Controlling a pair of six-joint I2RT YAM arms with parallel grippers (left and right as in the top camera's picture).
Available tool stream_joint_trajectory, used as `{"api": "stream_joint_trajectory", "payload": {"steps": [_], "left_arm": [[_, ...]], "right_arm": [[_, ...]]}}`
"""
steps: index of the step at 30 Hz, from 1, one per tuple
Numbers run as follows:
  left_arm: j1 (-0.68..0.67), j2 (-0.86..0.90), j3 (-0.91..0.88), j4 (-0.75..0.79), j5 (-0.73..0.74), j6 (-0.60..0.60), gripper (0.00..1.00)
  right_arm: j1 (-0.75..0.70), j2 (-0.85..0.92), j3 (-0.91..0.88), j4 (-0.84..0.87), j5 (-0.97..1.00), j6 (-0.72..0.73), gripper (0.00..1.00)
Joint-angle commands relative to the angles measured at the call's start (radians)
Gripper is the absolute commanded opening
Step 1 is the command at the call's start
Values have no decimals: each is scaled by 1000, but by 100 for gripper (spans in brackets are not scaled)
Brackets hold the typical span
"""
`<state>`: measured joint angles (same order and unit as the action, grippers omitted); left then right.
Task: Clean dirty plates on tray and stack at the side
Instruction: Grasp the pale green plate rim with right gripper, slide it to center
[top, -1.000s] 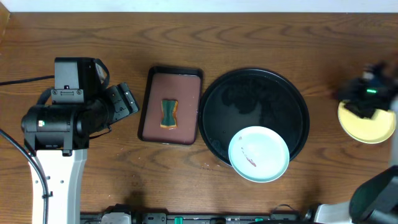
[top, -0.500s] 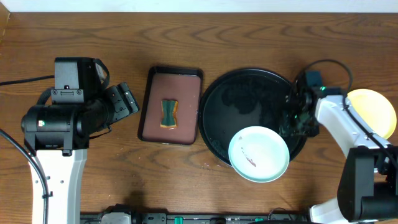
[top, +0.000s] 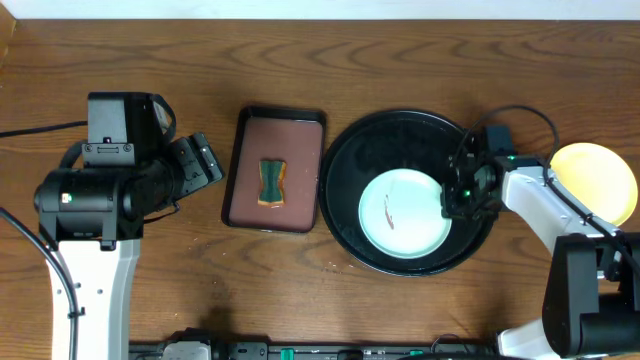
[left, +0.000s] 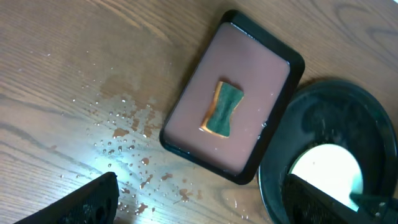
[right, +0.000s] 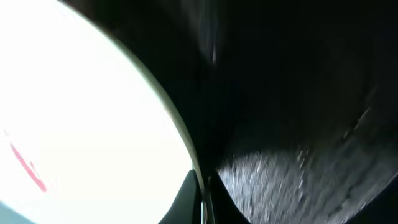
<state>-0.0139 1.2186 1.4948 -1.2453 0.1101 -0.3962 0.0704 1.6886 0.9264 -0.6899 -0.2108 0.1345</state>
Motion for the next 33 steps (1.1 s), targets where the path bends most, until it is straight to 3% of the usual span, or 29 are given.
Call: {"api": "stream_joint_trajectory", "payload": {"steps": [1,10,11,13,16,21,22,26,33], "left_arm": [[5,-3,21,0,10,-5,84],[4,-3,21,0,10,-5,84],[4,-3,21,0,10,-5,84],[4,-3,21,0,10,-5,84],[5,-3,21,0,10,-5,84],[4,-3,21,2,11,-7,84],[4,-3,21,2,14,-18,100],[2,6,18,59,15,-32,98],[-6,70,16,95,23,-31,98]], "right_arm": [[4,-2,43,72,-36,87,1],[6,-2,43,173,85,-33,1],[6,-2,42,170,79,-43,8],[6,-2,42,161,71,-48,38],[3,-24,58,143,71,-84,48],[-12,-34,225,-17,71,-84,45],[-12,-34,270,-61,71,-91,43],[-11,-34,397,-177,71,-98,43],[-10,-34,412,-182,-13,-97,46]]}}
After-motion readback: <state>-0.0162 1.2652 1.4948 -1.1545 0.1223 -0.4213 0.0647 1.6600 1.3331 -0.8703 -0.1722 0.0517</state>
